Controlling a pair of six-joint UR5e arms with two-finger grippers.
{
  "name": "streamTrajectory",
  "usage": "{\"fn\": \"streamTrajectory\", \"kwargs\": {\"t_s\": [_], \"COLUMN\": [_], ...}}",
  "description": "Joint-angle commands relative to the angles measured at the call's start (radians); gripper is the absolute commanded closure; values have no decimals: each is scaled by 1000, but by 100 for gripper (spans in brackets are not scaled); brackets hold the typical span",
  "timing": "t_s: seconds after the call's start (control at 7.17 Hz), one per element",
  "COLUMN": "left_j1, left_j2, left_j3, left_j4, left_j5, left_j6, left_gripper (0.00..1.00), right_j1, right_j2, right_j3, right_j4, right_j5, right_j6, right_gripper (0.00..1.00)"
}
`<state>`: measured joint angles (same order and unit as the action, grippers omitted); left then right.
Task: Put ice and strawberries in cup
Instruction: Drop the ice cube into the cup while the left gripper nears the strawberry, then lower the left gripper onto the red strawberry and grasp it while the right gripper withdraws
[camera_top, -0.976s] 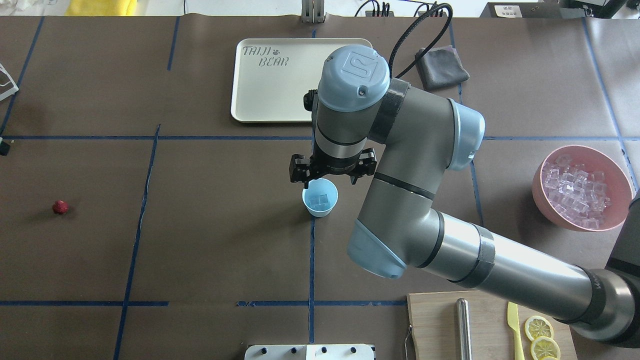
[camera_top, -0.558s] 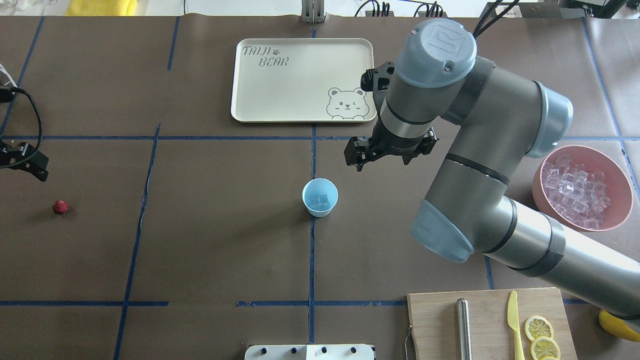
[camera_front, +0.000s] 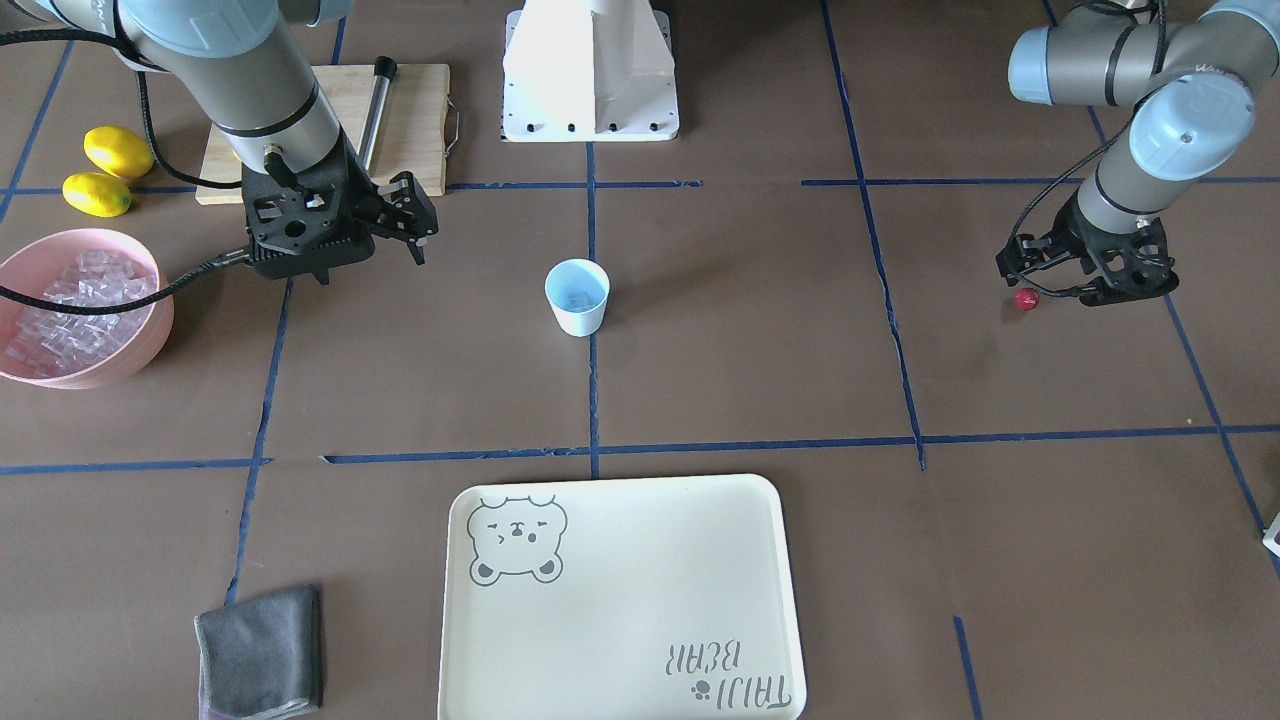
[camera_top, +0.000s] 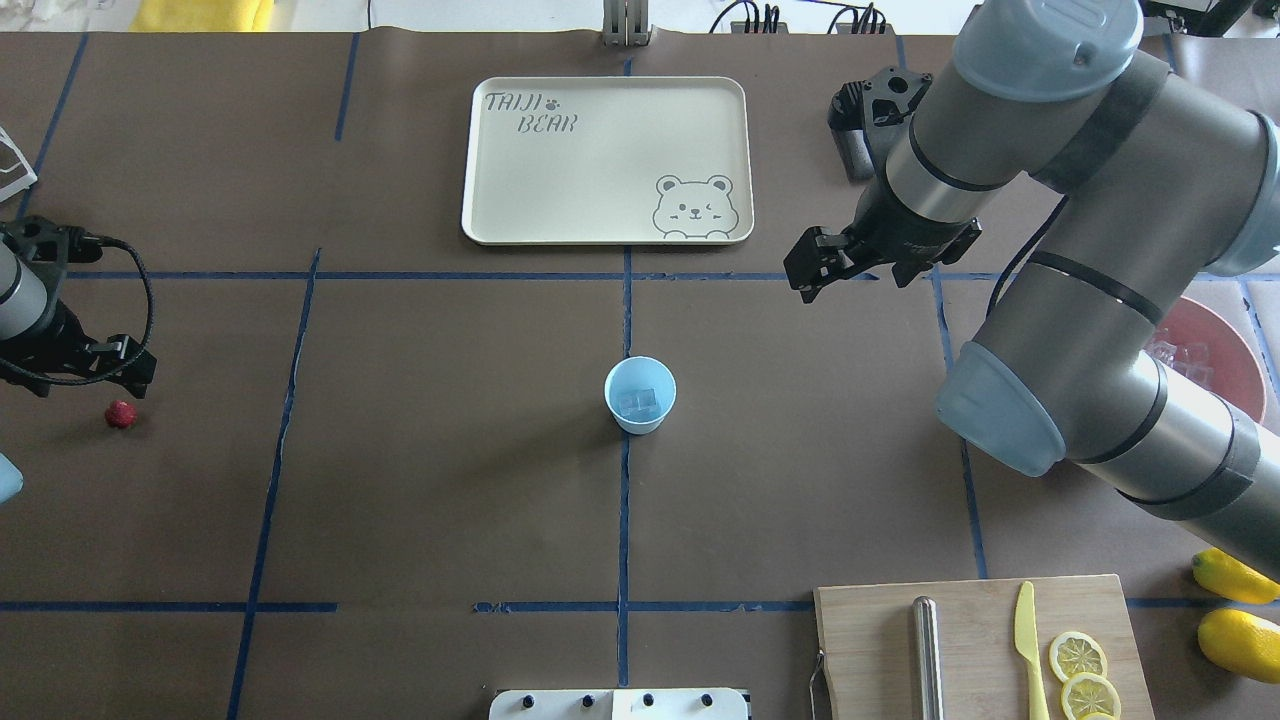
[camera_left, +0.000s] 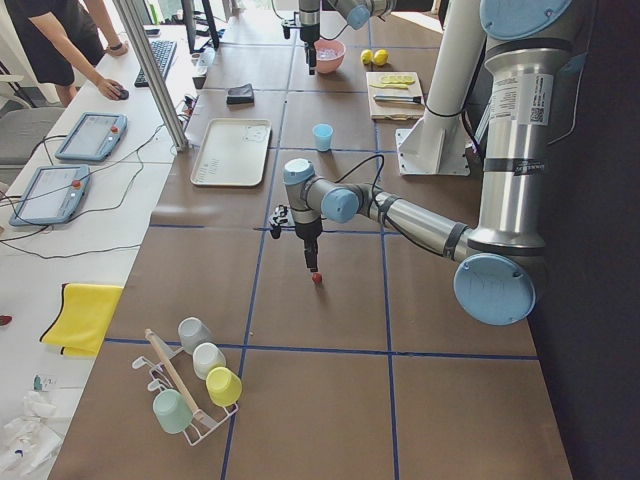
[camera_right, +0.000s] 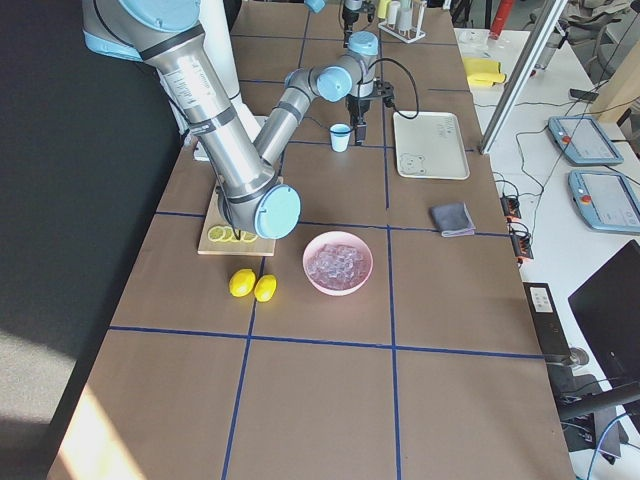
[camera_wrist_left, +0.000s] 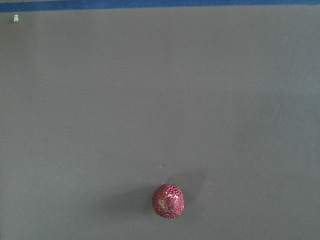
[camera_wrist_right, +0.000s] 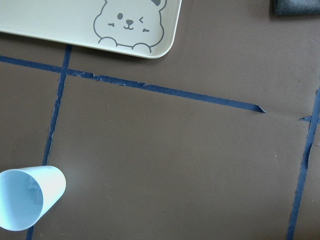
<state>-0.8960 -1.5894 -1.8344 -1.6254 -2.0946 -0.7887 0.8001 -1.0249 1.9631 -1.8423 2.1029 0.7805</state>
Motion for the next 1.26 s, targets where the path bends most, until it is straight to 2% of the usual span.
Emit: {"fn": "streamTrajectory", "kwargs": {"t_s": [0.0, 0.56, 1.12], "left_j1": [20, 20, 23], "left_j2": [17, 92, 91], "left_j3": [69, 101, 115], "left_j4": [-127, -327, -347], "left_j5": [7, 1, 1], "left_j6": [-35, -70, -92], "left_gripper": [1, 1, 4], "right_j1": [4, 4, 5], "right_j2": [-4, -4, -17], "right_j3": [5, 8, 27], "right_j4": [0, 0, -2], "right_j5": [2, 2, 2], "right_j6": [-4, -4, -4], "right_gripper": [1, 1, 1]}}
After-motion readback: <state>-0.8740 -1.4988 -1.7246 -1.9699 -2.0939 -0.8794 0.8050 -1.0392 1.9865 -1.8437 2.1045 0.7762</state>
